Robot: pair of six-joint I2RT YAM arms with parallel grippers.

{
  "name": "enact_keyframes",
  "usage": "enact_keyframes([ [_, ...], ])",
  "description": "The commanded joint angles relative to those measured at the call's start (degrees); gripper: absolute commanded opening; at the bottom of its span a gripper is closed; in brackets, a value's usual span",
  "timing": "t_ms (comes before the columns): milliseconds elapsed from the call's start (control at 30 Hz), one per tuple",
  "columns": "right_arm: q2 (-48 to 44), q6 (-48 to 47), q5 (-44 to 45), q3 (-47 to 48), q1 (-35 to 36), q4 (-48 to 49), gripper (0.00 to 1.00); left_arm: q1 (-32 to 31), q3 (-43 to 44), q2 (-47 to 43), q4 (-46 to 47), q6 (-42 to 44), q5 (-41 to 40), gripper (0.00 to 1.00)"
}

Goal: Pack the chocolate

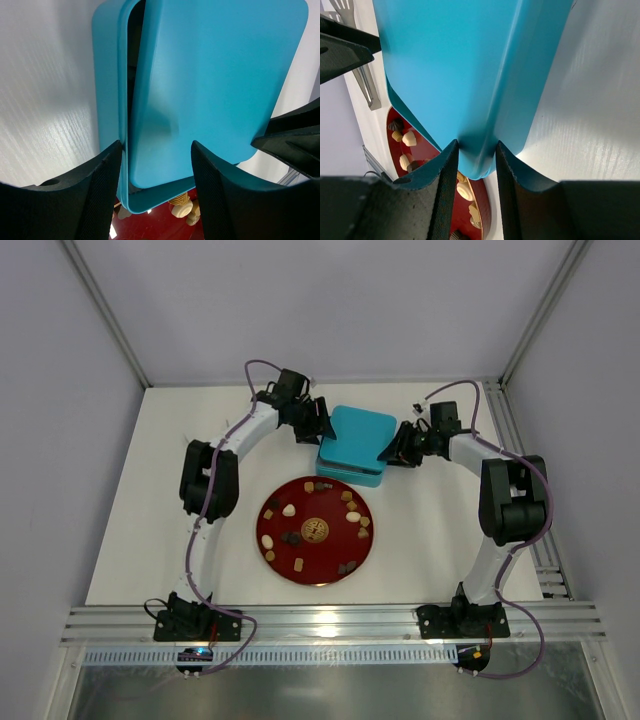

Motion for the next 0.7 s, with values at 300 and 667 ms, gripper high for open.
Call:
enact_keyframes([
  [300,-1.2,-3.6,-2.9,-2.0,0.3,-2.8,0.38,-0.6,-0.7,-1.6,0.3,0.8,1.1,0.57],
  [667,-2.8,-3.5,1.0,-1.4,0.3,-4.2,0.52,-0.6,0.0,-1.4,-1.6,2.0,0.1,0.57],
])
